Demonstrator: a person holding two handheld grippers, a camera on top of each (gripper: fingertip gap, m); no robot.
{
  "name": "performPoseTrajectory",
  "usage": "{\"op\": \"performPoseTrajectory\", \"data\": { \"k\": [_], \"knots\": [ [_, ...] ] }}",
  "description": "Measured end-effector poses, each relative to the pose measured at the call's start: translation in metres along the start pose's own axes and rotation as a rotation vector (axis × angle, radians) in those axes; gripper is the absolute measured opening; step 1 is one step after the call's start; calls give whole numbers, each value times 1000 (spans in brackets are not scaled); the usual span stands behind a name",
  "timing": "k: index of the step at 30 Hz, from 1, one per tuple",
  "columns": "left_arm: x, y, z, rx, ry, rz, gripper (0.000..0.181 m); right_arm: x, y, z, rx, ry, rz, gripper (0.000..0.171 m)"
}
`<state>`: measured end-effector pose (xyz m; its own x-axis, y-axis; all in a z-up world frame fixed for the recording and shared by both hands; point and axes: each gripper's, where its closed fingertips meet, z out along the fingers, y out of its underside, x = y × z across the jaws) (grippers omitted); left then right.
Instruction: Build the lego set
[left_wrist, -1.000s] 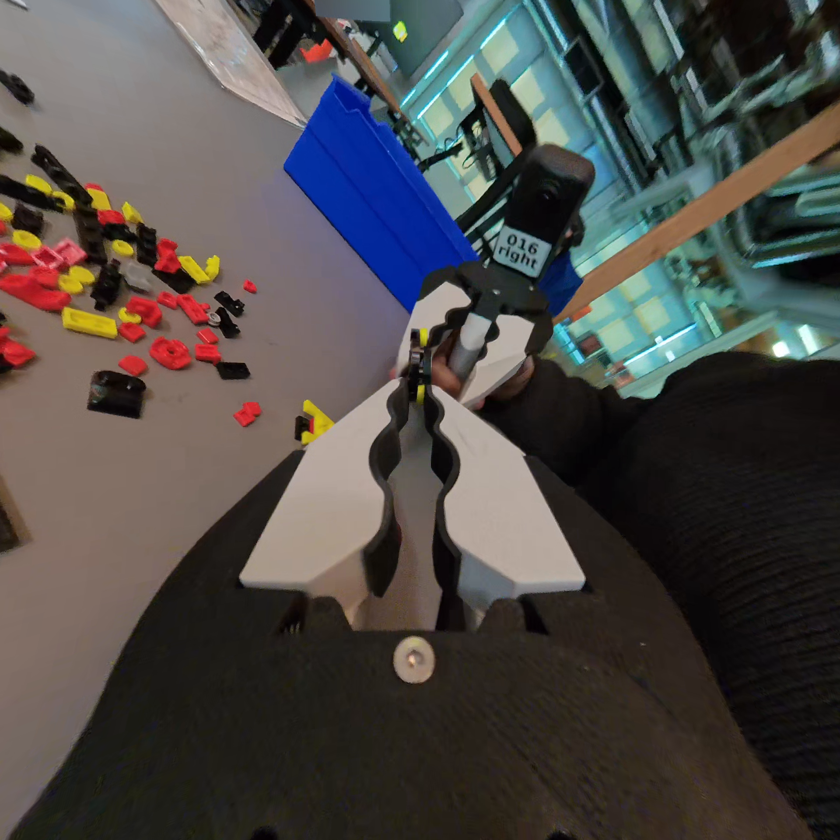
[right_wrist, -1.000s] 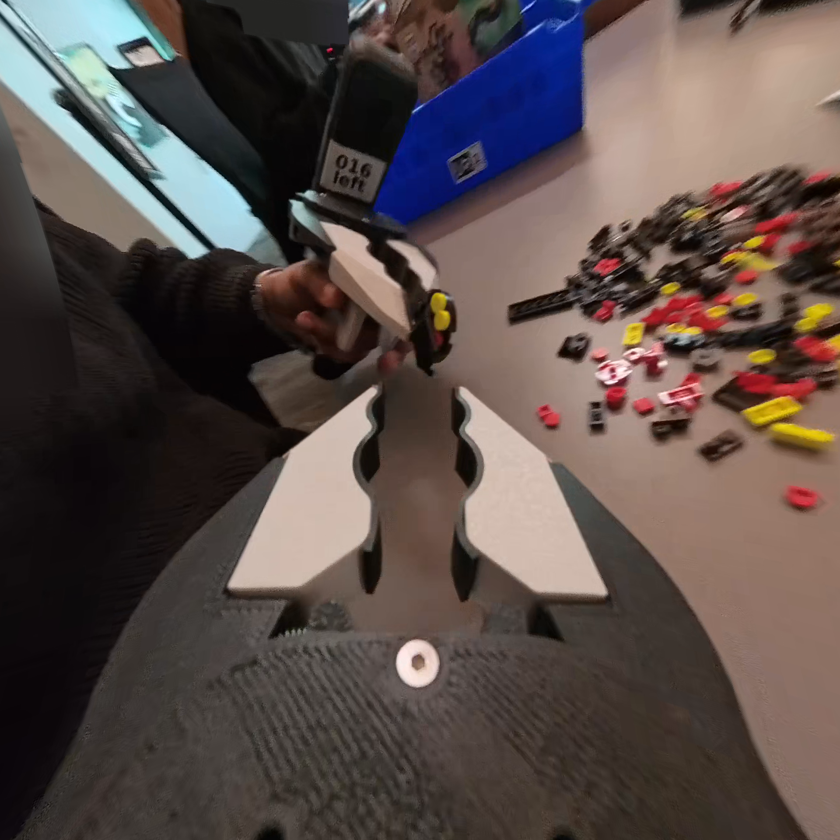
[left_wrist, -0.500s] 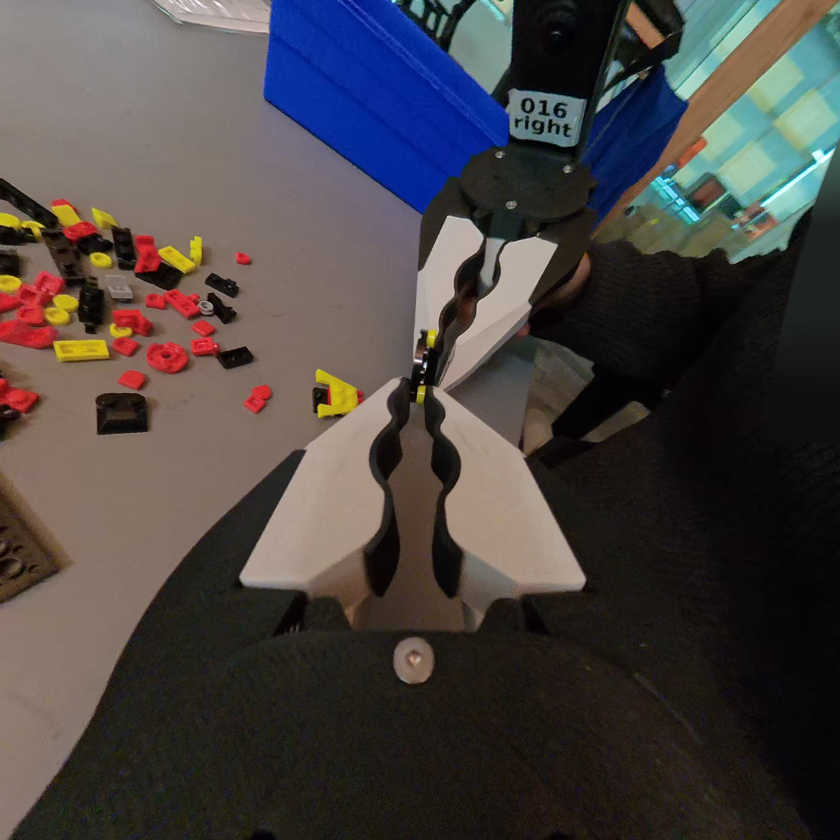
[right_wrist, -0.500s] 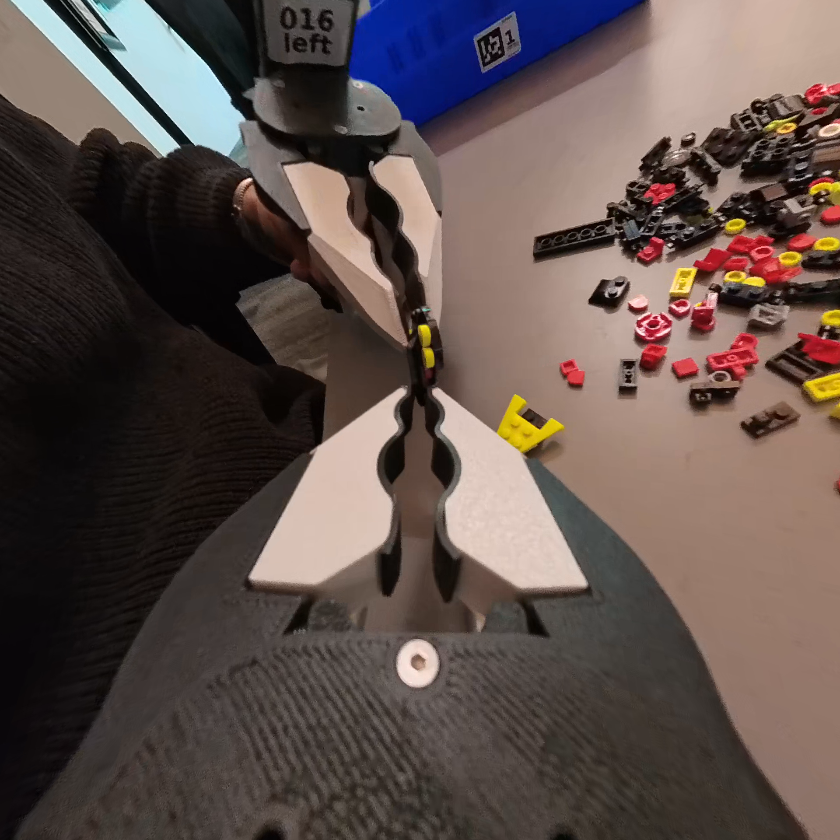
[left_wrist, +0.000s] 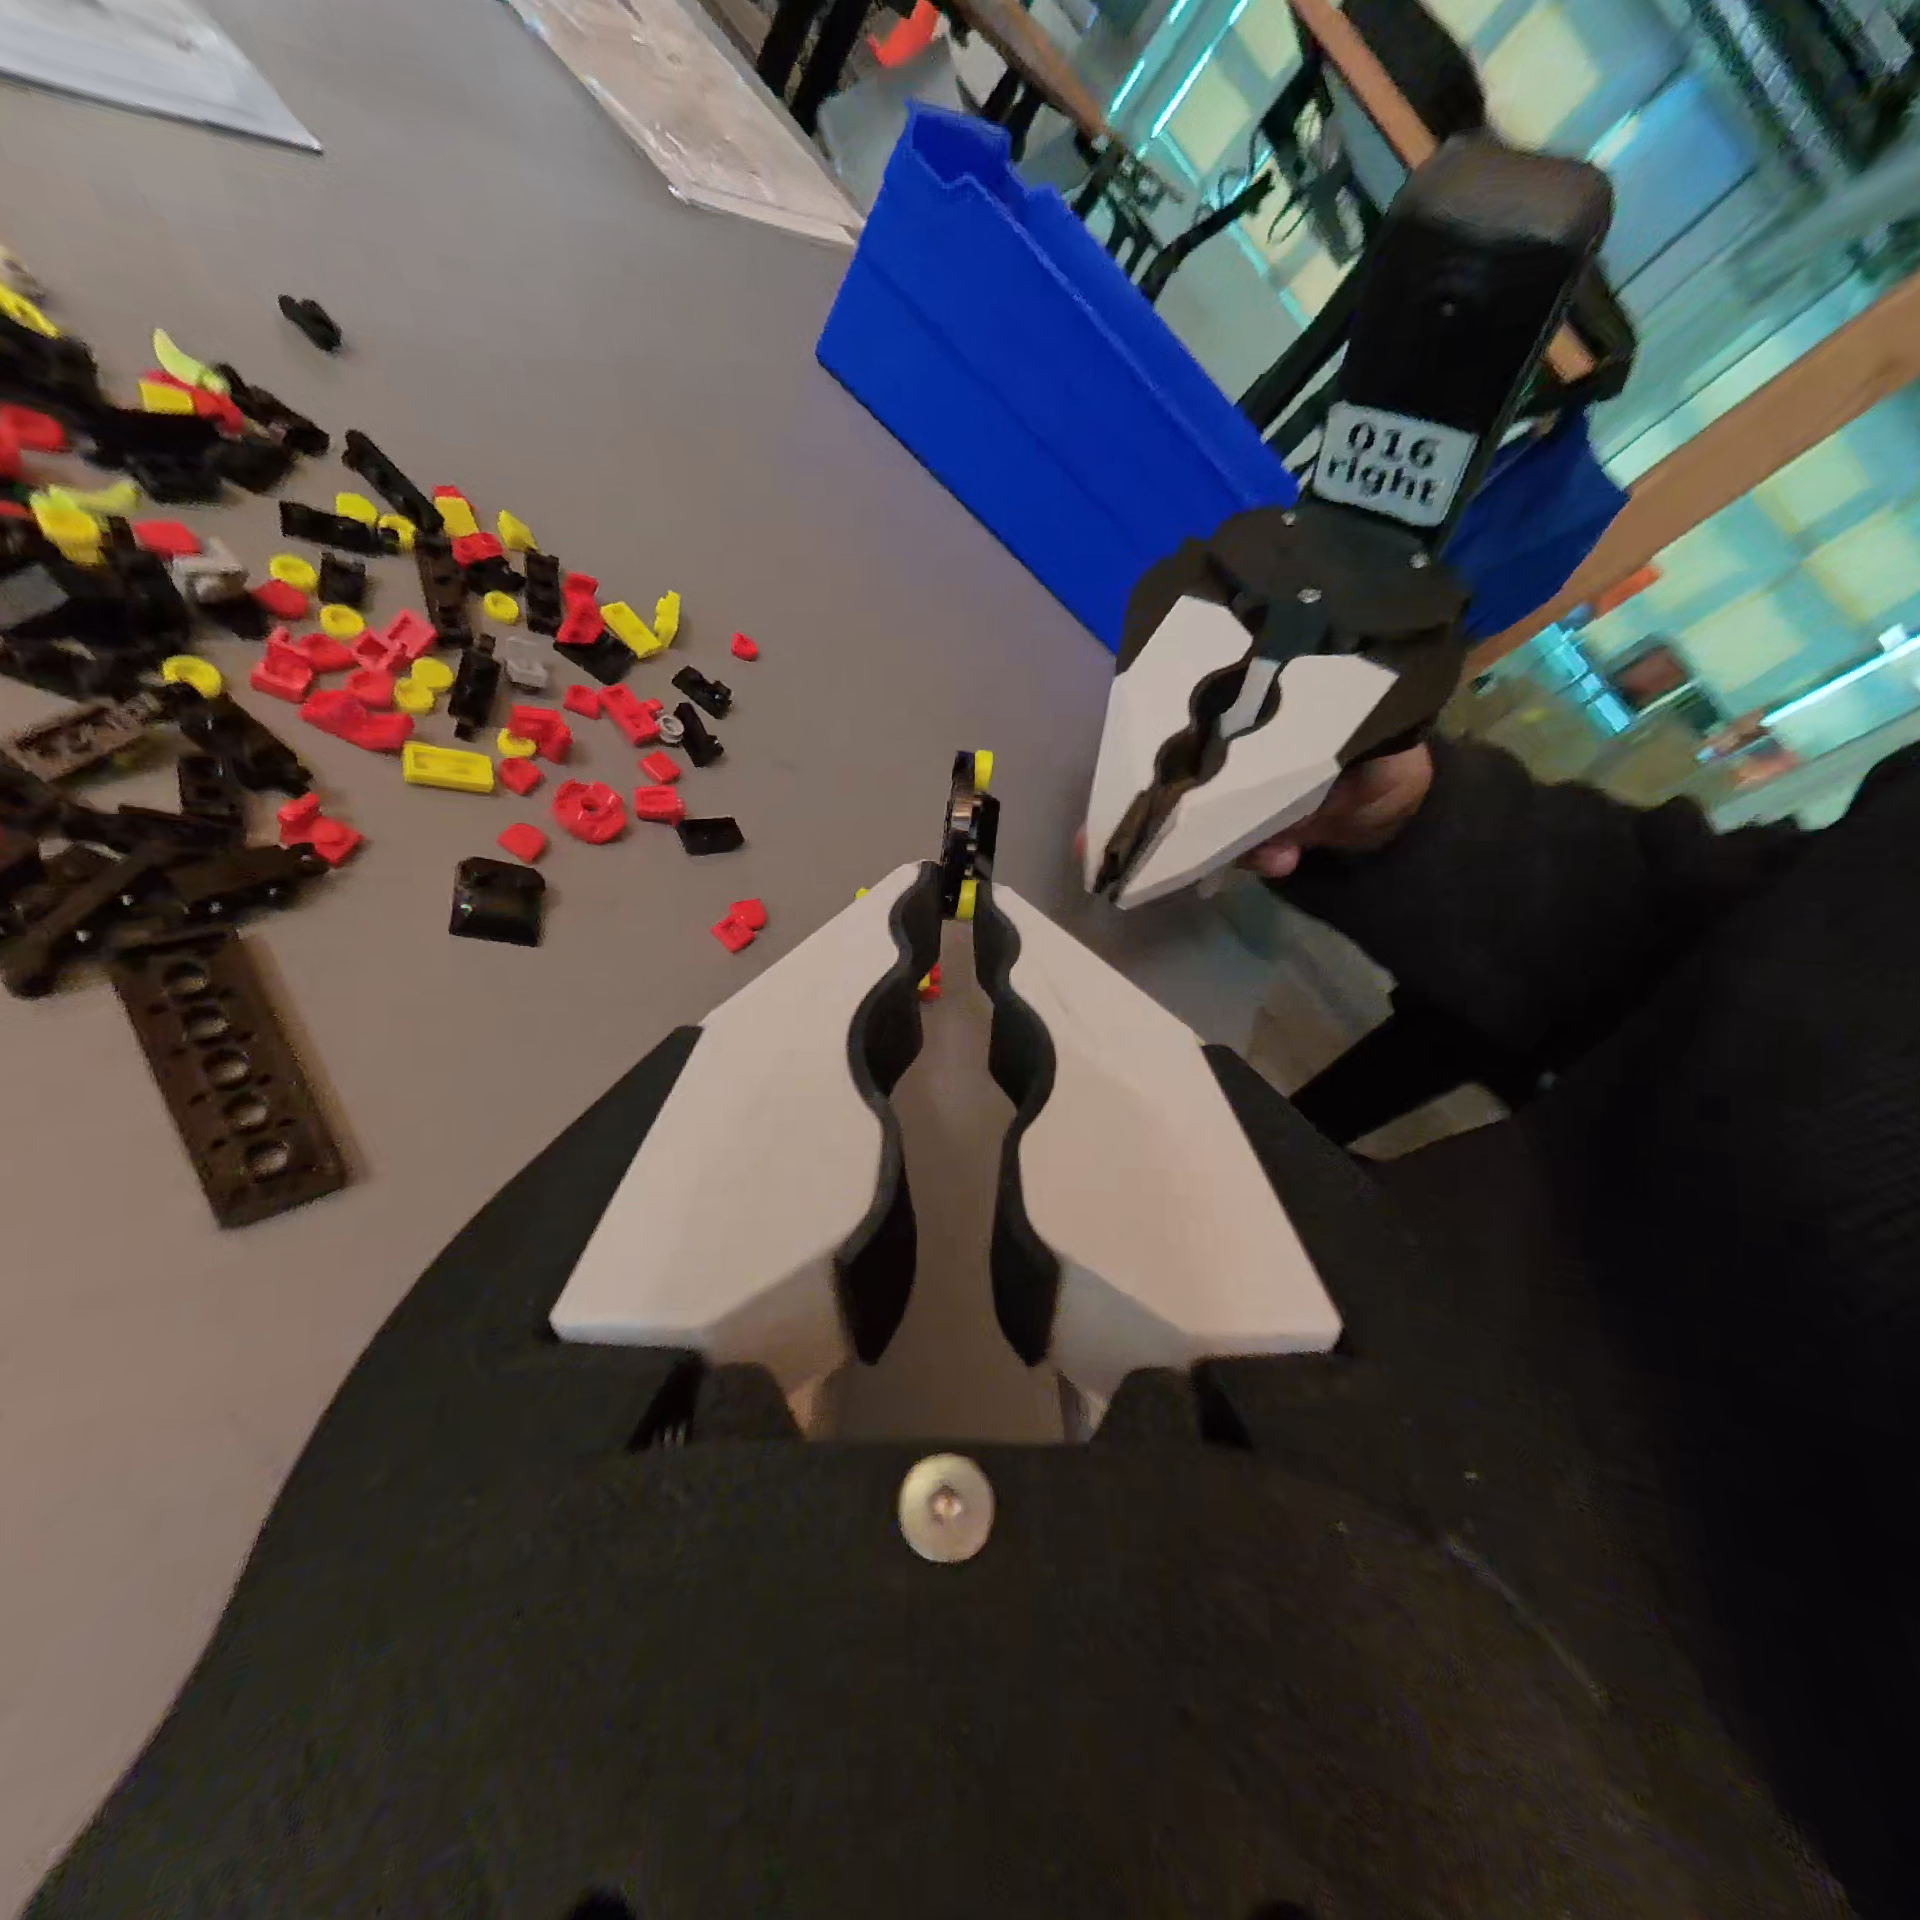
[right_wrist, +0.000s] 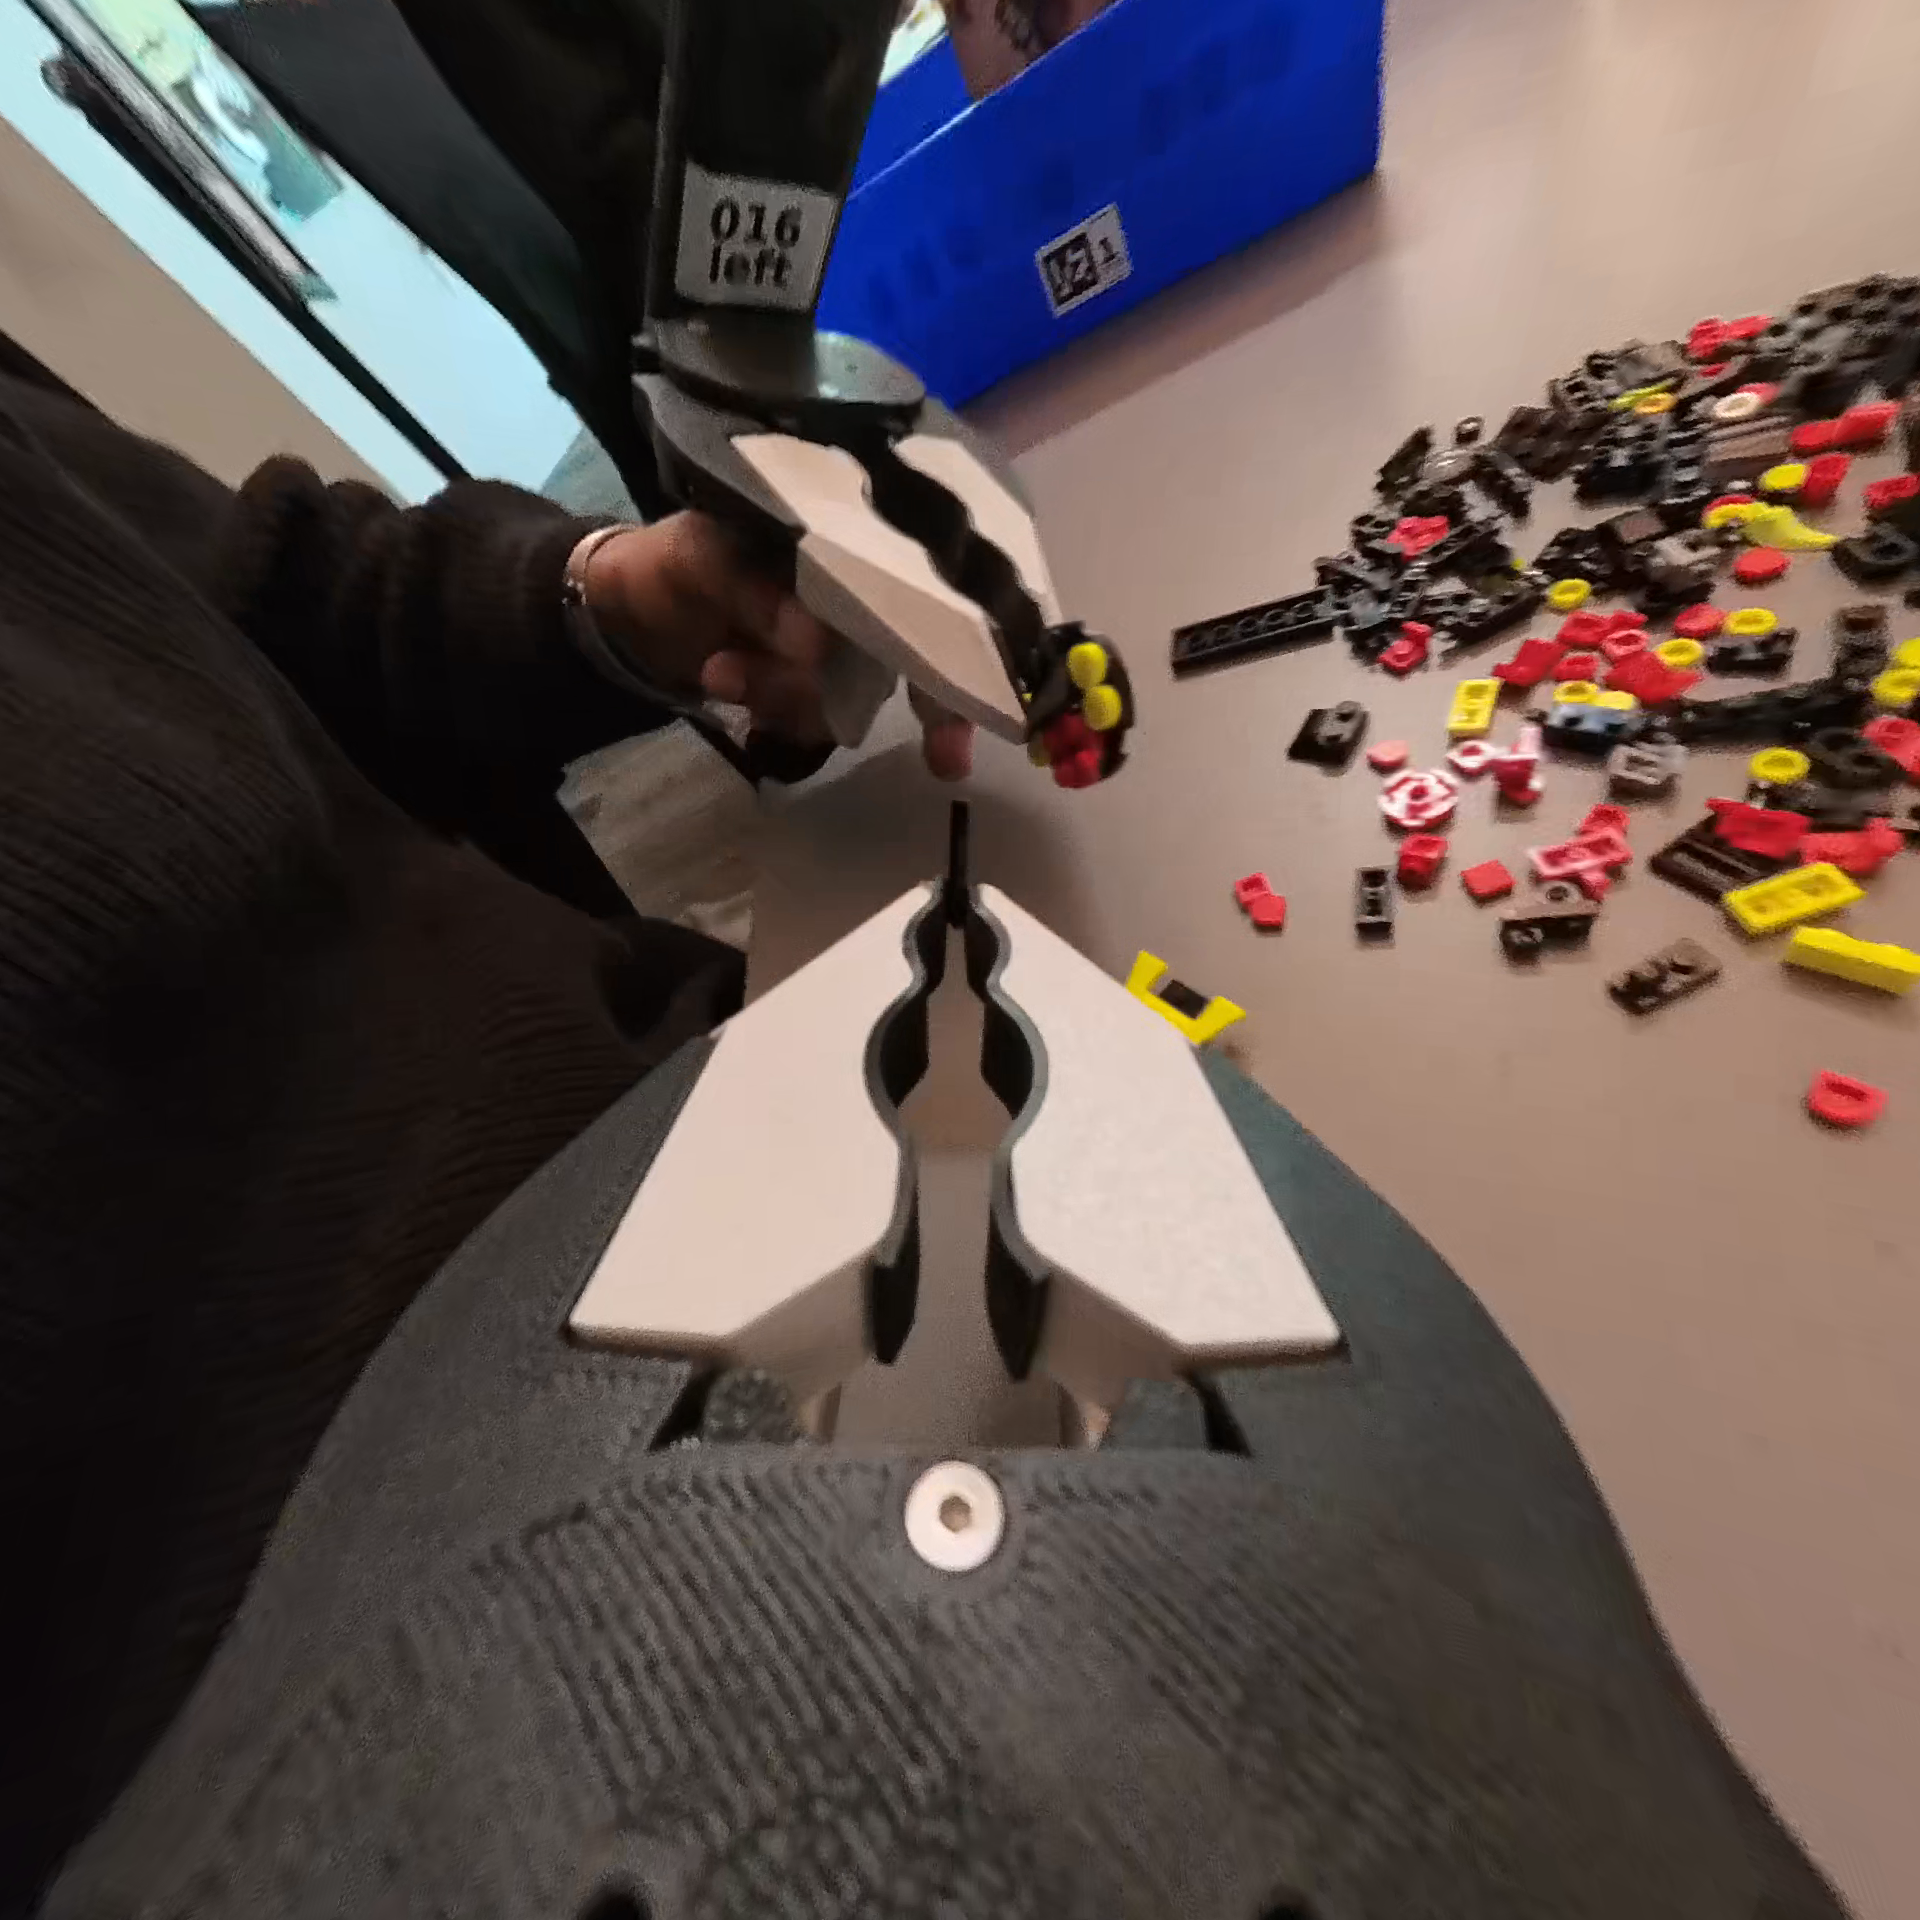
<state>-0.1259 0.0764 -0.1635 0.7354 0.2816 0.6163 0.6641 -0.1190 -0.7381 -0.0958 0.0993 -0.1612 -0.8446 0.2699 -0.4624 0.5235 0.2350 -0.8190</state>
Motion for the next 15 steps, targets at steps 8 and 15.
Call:
{"op": "performPoseTrajectory", "data": {
  "k": [8, 15],
  "knots": [
    [-9, -3, -3, 36, 32, -122, 2, 51, -2, 0, 76, 167, 241, 6],
    [-6, 1, 0, 14, 43, -119, 2, 81, -15, -17, 190, 283, 354, 30]
  ]
}}
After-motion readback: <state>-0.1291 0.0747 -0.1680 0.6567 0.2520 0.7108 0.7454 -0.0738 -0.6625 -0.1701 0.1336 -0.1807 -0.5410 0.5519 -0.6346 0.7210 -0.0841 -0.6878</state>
